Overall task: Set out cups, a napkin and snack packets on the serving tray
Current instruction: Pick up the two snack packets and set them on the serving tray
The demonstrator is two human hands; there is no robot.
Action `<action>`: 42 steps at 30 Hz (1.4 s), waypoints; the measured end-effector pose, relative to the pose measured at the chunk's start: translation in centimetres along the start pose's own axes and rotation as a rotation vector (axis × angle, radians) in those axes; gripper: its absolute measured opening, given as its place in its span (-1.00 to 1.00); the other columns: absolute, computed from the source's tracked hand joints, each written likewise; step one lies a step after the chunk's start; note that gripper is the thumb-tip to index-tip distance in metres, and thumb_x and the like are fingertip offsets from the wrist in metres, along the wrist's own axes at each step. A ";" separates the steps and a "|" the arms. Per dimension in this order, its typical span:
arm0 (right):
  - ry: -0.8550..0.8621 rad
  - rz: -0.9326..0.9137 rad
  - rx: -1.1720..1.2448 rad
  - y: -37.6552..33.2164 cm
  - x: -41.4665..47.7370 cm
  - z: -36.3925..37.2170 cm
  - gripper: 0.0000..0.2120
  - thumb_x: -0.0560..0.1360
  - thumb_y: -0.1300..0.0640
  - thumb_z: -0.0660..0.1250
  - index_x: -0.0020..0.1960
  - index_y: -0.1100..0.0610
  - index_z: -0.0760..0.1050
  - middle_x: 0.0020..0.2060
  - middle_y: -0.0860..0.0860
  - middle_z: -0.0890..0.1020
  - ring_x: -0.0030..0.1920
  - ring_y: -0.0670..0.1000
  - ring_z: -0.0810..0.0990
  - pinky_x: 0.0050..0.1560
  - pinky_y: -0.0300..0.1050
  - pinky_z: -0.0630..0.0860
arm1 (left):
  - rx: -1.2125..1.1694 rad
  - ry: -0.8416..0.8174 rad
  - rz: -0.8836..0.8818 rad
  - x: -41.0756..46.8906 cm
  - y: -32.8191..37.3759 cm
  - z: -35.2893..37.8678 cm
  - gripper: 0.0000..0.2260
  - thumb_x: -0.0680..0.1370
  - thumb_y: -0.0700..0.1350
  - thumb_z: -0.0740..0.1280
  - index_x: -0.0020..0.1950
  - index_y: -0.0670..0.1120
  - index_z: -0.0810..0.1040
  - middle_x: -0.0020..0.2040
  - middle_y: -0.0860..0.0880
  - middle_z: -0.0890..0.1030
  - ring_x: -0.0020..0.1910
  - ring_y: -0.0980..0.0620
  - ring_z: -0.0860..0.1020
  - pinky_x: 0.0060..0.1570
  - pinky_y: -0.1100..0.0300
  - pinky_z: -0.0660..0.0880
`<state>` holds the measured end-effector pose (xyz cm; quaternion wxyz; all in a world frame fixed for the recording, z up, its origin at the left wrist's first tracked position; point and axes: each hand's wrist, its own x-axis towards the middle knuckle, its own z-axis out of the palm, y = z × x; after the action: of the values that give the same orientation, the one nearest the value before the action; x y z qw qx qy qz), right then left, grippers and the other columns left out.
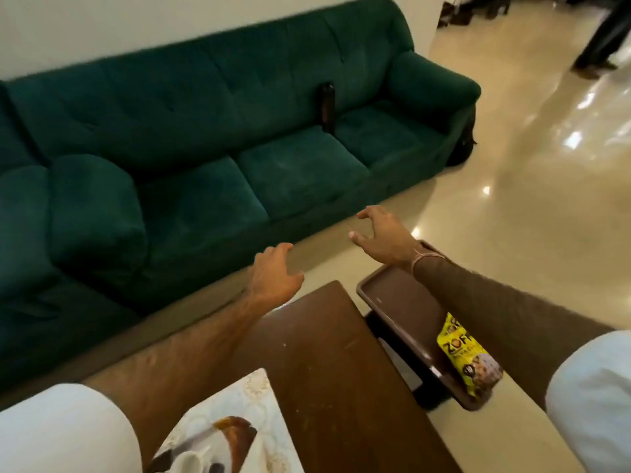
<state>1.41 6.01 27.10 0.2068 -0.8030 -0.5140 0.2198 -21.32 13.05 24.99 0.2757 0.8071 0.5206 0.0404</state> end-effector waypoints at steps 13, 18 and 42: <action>-0.064 0.349 -0.016 28.2 -1.8 4.5 -0.46 0.48 -0.08 0.42 0.36 0.15 0.45 0.32 0.15 0.50 0.34 0.17 0.48 0.35 0.14 0.43 | -0.066 -0.393 0.054 5.2 9.2 26.8 -0.53 0.51 0.01 0.40 0.40 -0.03 0.46 0.25 -0.02 0.60 0.20 -0.06 0.57 0.22 0.01 0.52; -0.118 0.439 -0.068 34.5 -4.6 5.4 -0.46 0.45 -0.18 0.41 0.31 0.10 0.48 0.23 0.14 0.51 0.25 0.17 0.51 0.27 0.15 0.48 | -0.199 -0.526 0.026 5.2 12.8 34.2 -0.64 0.49 0.03 0.45 0.25 -0.02 0.54 0.07 0.02 0.64 0.04 0.02 0.61 -0.04 0.24 0.46; -0.137 0.556 0.678 41.5 -14.8 7.9 -0.80 0.38 0.05 0.54 -0.01 -0.04 0.65 0.02 0.00 0.73 0.03 0.09 0.73 0.05 -0.03 0.66 | -0.652 -0.603 -0.286 6.5 18.1 42.0 -0.78 0.33 0.02 0.46 -0.11 -0.06 0.63 -0.37 0.13 0.61 -0.33 0.09 0.57 -0.31 0.21 0.50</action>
<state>21.88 -22.71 -0.48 0.3569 -0.7811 -0.1898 0.4759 11.25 -3.83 -3.08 0.6567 0.5741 0.4836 -0.0730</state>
